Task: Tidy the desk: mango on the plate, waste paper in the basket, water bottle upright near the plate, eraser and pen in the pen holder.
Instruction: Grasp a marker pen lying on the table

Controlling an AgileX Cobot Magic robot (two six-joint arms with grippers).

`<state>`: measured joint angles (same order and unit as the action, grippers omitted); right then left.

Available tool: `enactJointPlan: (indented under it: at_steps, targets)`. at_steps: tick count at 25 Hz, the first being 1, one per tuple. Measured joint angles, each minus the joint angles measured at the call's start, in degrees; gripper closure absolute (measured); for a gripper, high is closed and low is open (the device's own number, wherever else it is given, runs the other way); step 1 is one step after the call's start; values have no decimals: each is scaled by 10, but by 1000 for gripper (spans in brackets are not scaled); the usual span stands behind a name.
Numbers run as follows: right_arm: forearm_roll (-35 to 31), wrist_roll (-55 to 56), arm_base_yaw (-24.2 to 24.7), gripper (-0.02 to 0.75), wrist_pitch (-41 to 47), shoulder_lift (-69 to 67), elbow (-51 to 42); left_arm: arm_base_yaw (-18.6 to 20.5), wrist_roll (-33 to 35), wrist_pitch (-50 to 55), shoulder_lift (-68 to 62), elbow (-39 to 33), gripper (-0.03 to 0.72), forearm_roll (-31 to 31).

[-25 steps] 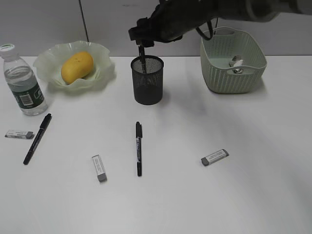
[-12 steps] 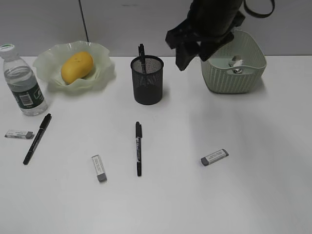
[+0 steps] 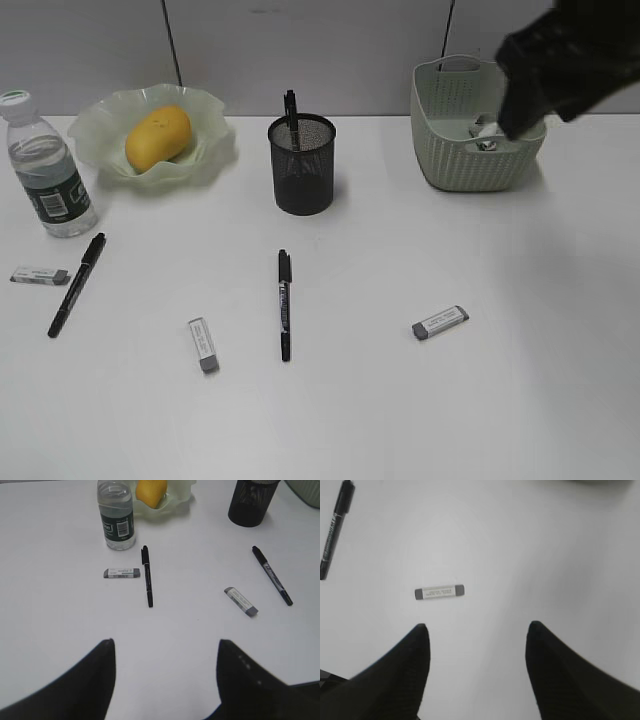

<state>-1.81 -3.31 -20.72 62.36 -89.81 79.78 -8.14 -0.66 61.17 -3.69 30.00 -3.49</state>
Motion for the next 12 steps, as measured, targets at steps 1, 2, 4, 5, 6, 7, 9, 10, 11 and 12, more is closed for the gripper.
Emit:
enactJointPlan:
  at_steps: [1,2,4,5,6,7,9,10,11,12]
  targets:
    - [-5,0,15,256,-14,27,-40,0,0,0,0,0,207,0]
    - [-12,0,27,256,-26,55,-74,0,0,0,0,0,207,0]
    - [-13,0,50,256,-46,108,-151,0,0,0,0,0,207,0]
    - [-13,2,56,256,-56,138,-187,0,0,0,0,0,207,0]
    - [-13,6,59,256,-64,169,-215,0,0,0,0,0,207,0]
    - [-13,12,60,256,-72,195,-246,0,0,0,0,0,207,0]
    - [-15,25,61,256,-88,262,-298,0,0,0,0,0,207,0]
    - [-15,29,61,256,-92,292,-323,0,0,0,0,0,207,0]
    - [-15,33,61,256,-95,328,-346,0,0,0,0,0,207,-1]
    - [-15,37,61,256,-98,366,-367,0,0,0,0,0,207,-1]
